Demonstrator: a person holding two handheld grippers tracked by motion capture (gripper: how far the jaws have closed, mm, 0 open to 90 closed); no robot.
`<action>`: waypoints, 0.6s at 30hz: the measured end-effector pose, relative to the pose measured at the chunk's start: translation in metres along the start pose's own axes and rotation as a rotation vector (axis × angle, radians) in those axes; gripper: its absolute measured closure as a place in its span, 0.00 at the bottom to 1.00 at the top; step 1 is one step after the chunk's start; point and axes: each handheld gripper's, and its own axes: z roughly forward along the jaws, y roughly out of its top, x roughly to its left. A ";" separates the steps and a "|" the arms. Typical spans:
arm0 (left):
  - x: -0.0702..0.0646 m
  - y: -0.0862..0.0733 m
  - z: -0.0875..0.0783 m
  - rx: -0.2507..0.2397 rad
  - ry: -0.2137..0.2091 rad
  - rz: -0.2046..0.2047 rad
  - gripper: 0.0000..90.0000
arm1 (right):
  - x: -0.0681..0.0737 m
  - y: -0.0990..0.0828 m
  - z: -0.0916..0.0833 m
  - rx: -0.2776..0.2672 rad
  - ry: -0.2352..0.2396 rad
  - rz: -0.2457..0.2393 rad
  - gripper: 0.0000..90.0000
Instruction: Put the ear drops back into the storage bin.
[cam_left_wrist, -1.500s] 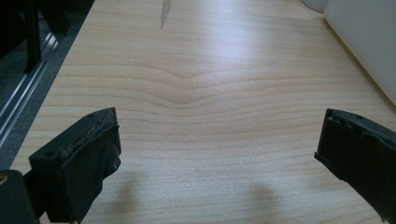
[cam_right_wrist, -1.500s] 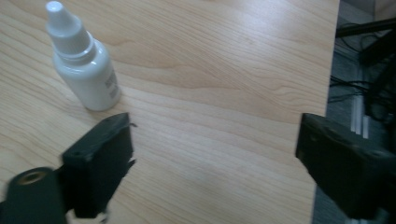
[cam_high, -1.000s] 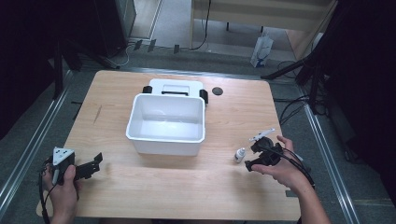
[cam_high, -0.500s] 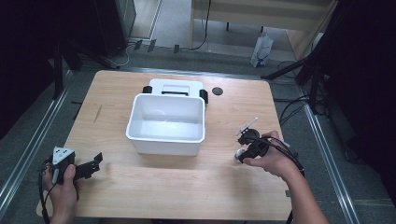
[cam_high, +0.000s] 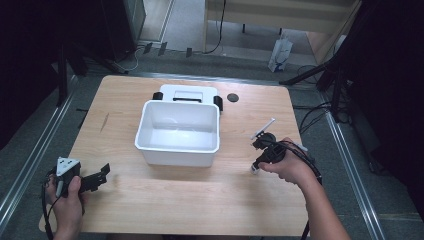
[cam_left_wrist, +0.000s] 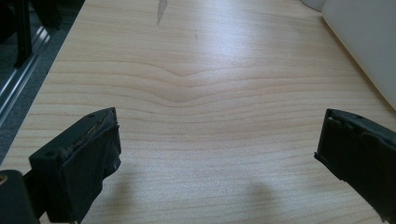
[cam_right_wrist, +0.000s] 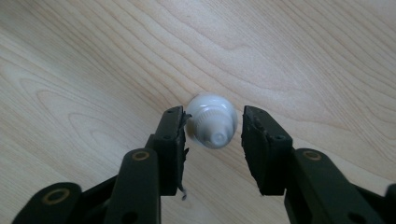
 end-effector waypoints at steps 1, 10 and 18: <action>0.000 0.000 0.000 0.000 0.000 0.000 0.00 | 0.000 0.000 0.001 0.005 0.004 -0.004 0.74; 0.000 0.000 0.000 0.001 -0.002 0.001 0.00 | 0.003 0.004 -0.002 0.028 0.037 -0.027 0.80; 0.000 0.000 0.000 0.002 -0.001 0.001 0.01 | 0.006 0.016 -0.019 0.002 0.018 -0.051 0.80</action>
